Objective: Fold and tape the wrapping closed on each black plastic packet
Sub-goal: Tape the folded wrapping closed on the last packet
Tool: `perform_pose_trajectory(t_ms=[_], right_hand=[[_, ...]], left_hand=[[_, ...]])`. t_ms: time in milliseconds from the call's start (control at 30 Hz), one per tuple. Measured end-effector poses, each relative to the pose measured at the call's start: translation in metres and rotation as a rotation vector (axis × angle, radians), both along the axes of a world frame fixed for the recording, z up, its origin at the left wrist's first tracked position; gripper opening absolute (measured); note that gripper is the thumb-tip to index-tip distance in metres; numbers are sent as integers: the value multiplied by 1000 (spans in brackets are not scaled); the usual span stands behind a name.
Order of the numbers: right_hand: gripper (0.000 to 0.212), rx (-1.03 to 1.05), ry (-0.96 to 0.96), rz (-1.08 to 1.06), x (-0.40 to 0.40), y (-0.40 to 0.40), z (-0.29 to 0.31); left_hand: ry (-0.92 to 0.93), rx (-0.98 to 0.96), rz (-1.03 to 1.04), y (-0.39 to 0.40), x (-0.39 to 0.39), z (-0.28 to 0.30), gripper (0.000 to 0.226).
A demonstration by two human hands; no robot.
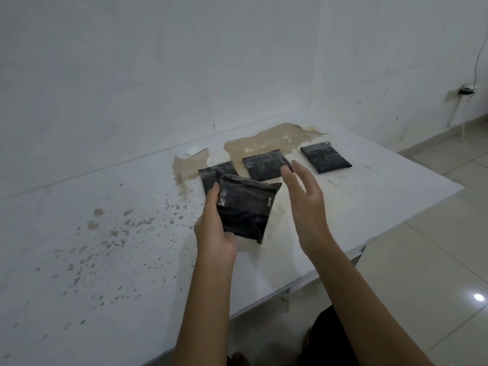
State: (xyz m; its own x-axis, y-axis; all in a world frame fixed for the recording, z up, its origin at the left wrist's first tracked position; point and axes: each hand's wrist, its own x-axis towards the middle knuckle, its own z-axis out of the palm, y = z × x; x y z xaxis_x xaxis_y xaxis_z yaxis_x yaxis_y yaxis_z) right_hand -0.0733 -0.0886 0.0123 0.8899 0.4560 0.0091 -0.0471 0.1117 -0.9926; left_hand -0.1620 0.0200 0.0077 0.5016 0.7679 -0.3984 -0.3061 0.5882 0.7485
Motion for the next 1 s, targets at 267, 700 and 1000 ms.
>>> perform_pose_trajectory(t_ms=[267,700,1000], right_hand=[[52,124,65,171,-33,9,-27],[46,-257,-632,148,-10,12,-12],[38,-101,-447,25,-23,10,-7]], left_hand=[[-140,-186,-70,-19,-6,5,46],[349,1227,-20,3,-24,7,41],[156,842,-49,-7,-7,11,21]])
